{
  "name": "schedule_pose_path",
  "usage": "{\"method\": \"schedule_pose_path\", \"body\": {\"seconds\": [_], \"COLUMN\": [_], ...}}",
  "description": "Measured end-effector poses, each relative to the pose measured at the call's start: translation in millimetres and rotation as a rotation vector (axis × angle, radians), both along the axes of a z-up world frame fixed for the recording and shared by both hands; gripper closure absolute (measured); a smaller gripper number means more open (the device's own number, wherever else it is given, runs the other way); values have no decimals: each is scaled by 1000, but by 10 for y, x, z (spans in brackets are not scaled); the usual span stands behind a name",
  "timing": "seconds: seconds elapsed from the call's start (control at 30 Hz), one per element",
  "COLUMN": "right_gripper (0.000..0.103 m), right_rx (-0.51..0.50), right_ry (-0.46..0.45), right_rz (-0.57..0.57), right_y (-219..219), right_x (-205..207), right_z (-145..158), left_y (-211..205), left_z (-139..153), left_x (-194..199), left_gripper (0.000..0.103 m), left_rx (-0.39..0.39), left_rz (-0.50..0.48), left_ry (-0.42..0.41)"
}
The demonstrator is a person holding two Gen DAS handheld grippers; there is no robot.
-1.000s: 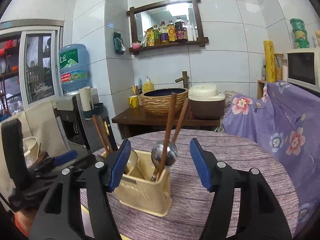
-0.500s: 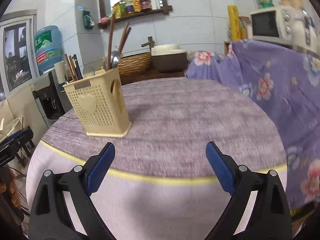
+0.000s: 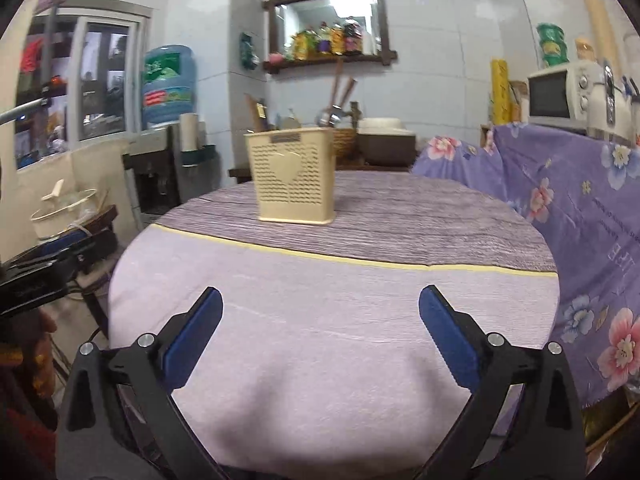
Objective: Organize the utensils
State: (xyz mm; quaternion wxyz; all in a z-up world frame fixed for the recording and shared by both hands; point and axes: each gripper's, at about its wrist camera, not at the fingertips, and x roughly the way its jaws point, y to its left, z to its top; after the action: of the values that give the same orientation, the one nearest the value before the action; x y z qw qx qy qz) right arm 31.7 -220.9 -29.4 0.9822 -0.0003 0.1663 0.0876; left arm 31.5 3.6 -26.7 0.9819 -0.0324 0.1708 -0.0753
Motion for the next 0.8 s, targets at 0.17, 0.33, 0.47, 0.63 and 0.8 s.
{"method": "schedule_pose_path", "body": {"seconds": [0.17, 0.33, 0.47, 0.63, 0.8], "right_gripper": [6, 6, 6, 6, 6], "right_rx": [-30, -8, -6, -7, -2], "right_ry": [-82, -111, -116, -116, -115], "right_rz": [58, 71, 73, 68, 68], "right_y": [160, 162, 139, 129, 108], "right_x": [-270, -360, -369, -340, -340], "right_z": [121, 181, 200, 206, 202], "left_y": [65, 85, 103, 120, 118], "left_z": [62, 125, 147, 149, 114], "left_x": [-249, -359, -428, -428, -442], "left_gripper": [5, 5, 5, 5, 5], "left_rx": [-19, -30, -26, -43, -45], "left_rz": [19, 36, 35, 44, 47], "left_ry": [-50, -100, -124, -125, -124]}}
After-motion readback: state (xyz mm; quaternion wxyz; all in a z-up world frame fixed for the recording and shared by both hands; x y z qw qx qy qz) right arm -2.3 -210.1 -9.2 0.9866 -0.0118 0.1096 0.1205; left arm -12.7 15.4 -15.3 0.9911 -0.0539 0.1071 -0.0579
